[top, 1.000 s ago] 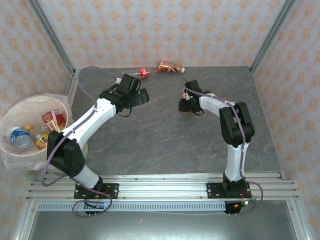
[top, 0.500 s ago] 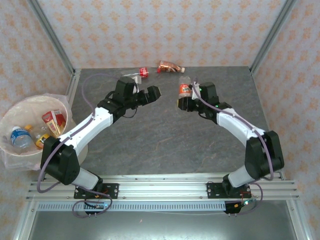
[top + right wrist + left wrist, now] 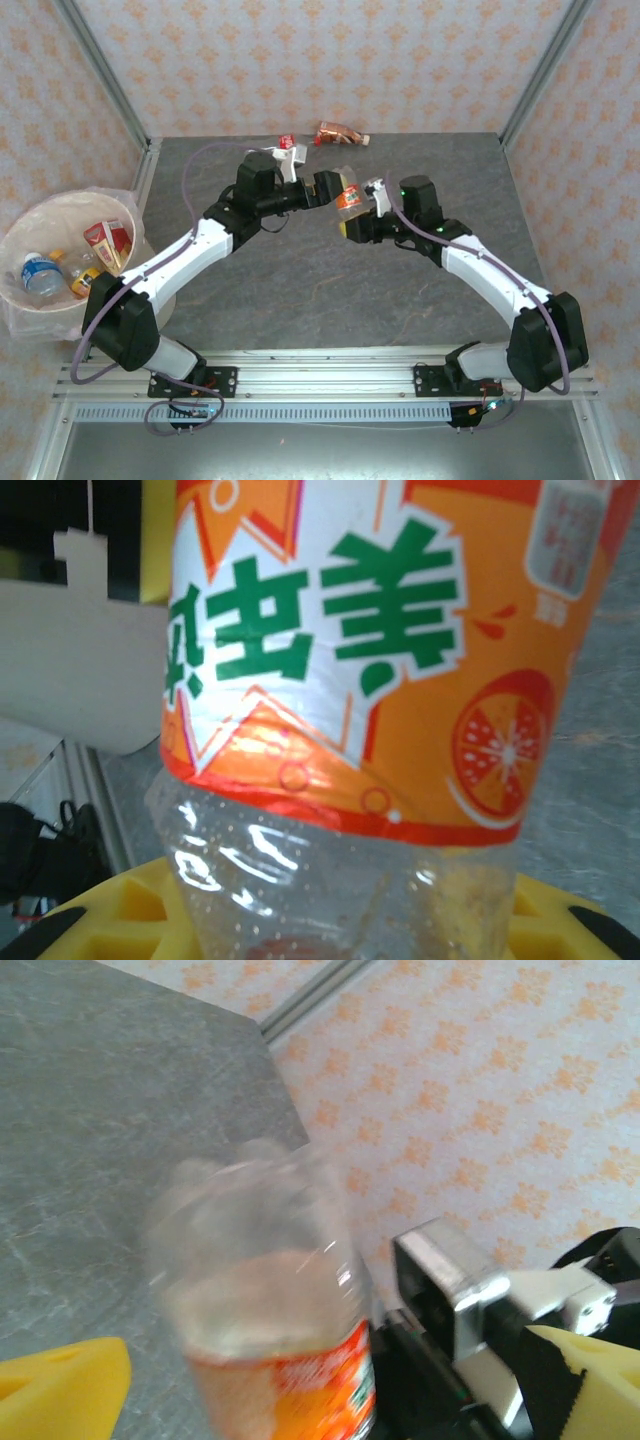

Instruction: Put the plastic bottles in the bin

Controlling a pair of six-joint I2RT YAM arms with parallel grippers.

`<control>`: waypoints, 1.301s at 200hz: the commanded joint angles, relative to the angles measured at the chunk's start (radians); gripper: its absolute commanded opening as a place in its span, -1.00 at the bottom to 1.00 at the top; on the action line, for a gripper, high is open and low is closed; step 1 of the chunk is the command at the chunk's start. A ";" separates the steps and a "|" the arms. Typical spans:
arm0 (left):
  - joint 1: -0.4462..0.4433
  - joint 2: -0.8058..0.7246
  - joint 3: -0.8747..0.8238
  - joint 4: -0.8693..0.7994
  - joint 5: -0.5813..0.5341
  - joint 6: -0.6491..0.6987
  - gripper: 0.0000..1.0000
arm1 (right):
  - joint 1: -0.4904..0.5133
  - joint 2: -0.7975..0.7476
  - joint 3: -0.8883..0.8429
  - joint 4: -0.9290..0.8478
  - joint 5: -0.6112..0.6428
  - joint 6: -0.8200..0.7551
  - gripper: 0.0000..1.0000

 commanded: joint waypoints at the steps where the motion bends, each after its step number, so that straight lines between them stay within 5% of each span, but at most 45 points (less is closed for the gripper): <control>1: -0.012 0.013 0.055 -0.013 0.001 0.030 1.00 | 0.022 -0.014 0.046 0.014 -0.030 -0.026 -0.52; 53: -0.011 -0.012 0.024 -0.108 -0.149 0.041 1.00 | 0.039 -0.017 0.049 0.085 -0.044 0.024 -0.52; 130: -0.027 0.066 0.045 0.010 0.109 0.022 0.94 | 0.039 -0.006 0.064 0.108 -0.096 0.069 -0.51; 227: -0.024 0.071 0.059 0.022 0.033 0.033 0.20 | 0.040 0.018 0.107 0.017 -0.160 0.036 -0.50; 260: -0.024 0.069 0.074 -0.031 0.008 0.056 -0.13 | 0.039 0.031 0.119 0.007 -0.122 0.045 -0.13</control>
